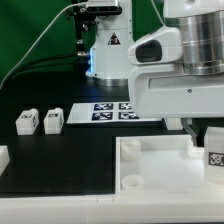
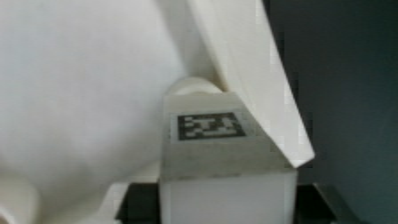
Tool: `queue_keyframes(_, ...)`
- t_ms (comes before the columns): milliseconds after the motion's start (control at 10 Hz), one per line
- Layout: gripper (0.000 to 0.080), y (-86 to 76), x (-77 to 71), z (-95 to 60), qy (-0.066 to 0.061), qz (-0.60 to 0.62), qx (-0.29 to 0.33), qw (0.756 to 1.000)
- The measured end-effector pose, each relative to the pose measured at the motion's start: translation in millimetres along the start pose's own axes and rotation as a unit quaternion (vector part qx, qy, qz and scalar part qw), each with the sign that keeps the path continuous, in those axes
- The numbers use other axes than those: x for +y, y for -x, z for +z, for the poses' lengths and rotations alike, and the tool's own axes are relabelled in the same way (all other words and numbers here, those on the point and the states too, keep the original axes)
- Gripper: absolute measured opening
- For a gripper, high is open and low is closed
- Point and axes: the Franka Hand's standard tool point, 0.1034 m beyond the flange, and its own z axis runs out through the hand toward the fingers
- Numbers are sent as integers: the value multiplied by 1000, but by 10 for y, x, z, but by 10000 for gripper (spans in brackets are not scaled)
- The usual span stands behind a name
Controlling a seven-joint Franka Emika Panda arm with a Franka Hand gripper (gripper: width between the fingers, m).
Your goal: Assemble one leg
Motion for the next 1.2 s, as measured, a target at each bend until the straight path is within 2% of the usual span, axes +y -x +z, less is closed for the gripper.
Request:
queue_keyframes(300, 304, -3, 7, 2, 0, 122, 0, 993)
queue_keyframes(500, 304, 3, 13, 7, -3, 223, -3, 975)
queue_keyframes(600, 303, 26, 21, 16, -12, 323, -4, 946)
queue_keyframes(800, 303, 84, -11, 39, -26, 431, -14, 902)
queue_keyframes(900, 303, 100, -17, 44, -25, 433, -15, 901)
queue_keyframes(1100, 296, 107, -18, 48, -25, 400, -15, 916)
queue_keyframes(1200, 500, 117, -22, 52, -25, 391, -15, 920)
